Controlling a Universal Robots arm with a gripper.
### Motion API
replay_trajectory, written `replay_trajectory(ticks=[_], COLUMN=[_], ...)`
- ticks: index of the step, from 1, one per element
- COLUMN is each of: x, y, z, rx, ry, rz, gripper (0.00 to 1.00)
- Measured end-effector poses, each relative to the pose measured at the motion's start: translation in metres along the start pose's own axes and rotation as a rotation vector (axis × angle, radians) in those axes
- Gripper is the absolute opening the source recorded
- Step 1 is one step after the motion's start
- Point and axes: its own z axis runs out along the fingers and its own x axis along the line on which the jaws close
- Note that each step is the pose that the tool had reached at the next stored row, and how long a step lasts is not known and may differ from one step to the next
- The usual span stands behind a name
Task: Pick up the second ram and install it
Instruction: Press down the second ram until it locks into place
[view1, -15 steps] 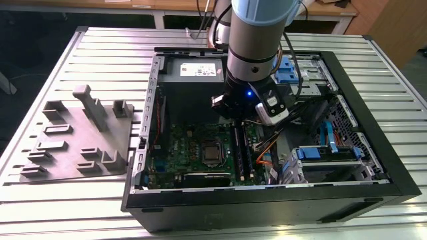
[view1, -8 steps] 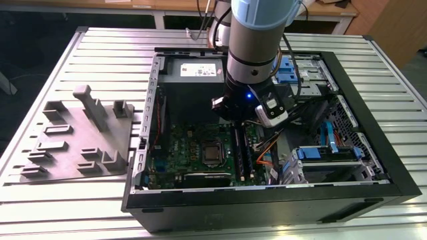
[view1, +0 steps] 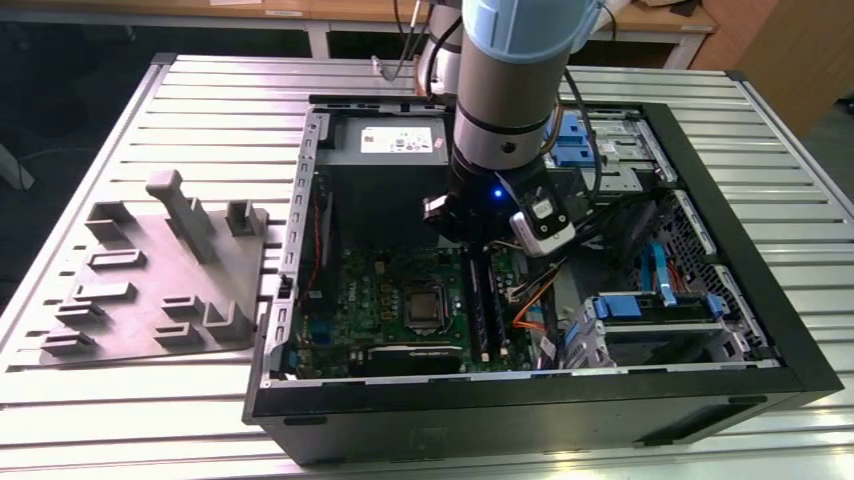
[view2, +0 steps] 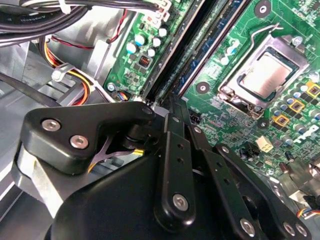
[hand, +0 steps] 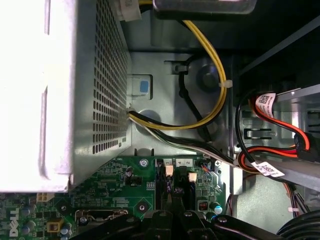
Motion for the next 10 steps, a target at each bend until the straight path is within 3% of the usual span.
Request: replay_trajectory(ticks=[10], x=[0.0001], y=[-0.0001], z=[0.0024], rx=[0.0001], ry=[0.0000], rz=[0.000], gripper=[0.10])
